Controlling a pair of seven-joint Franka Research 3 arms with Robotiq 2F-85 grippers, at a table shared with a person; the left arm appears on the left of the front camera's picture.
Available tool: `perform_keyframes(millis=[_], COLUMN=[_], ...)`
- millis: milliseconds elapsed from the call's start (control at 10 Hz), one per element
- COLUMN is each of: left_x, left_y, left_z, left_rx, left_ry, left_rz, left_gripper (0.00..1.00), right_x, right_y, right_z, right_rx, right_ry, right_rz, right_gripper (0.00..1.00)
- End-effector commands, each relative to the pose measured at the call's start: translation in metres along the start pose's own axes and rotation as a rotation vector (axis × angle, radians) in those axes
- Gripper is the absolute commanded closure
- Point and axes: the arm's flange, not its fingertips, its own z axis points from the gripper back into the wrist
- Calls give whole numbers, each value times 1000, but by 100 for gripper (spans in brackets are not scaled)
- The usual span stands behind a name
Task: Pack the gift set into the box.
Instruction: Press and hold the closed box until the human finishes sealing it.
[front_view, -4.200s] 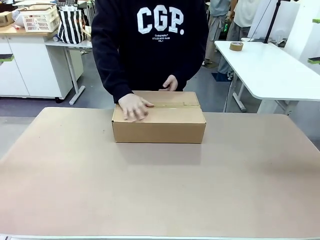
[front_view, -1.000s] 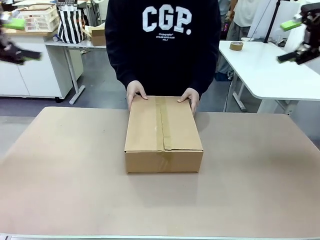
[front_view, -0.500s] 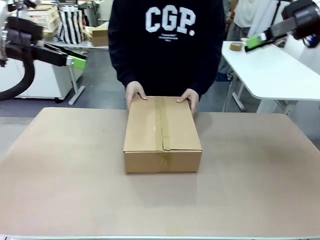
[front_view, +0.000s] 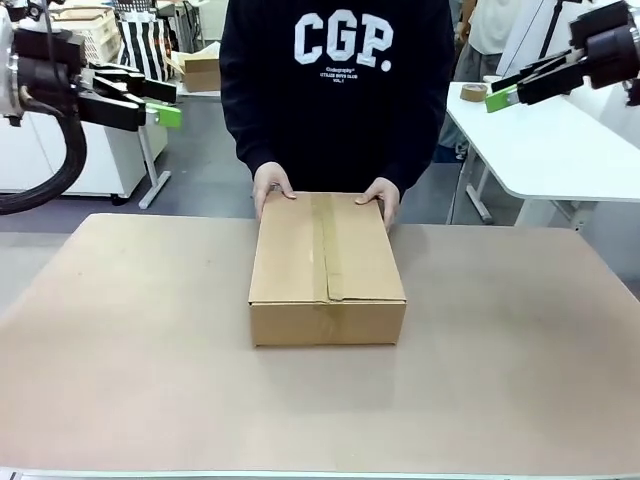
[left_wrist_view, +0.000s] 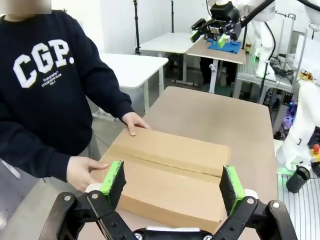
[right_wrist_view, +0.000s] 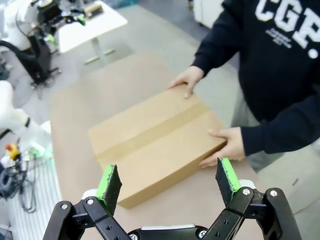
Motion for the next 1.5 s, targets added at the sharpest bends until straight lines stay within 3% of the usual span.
perform_keyframes(millis=[0,100,200,500,700,800,900,1000,1200,1300,1400], left_x=[4,-7,-26,-95,-139,-161,-181,-156,-156,-178,-181], left_y=[-1,1,5,-7,-12,-9,0,-22,-22,-14,-4], left_z=[2,-23,-54,-130,-166,-182,-190,-172,-172,-182,-187], left_rx=[7,-104,-166,-247,-312,-240,-209,-302,-302,-280,-242], left_ry=[-8,-48,-112,-130,-152,-172,-81,-126,-126,-106,-182], left_rz=[-8,-97,-162,-241,-233,-235,-20,-221,-221,-164,-93], left_gripper=[0,0,0,0,0,0,0,0,0,0,0], right_x=[1,-1,-10,-69,-114,-131,-138,-124,-141,-138,-143], right_y=[3,7,2,3,6,6,7,3,3,-8,-10], right_z=[1,-40,-77,-153,-196,-215,-216,-197,-212,-231,-252], right_rx=[-41,100,203,245,172,159,215,211,223,242,311], right_ry=[0,-4,-79,-56,-114,-143,-2,-66,-45,-44,-61], right_rz=[17,147,176,215,308,320,242,263,247,276,288], right_gripper=[0,0,0,0,0,0,0,0,0,0,0])
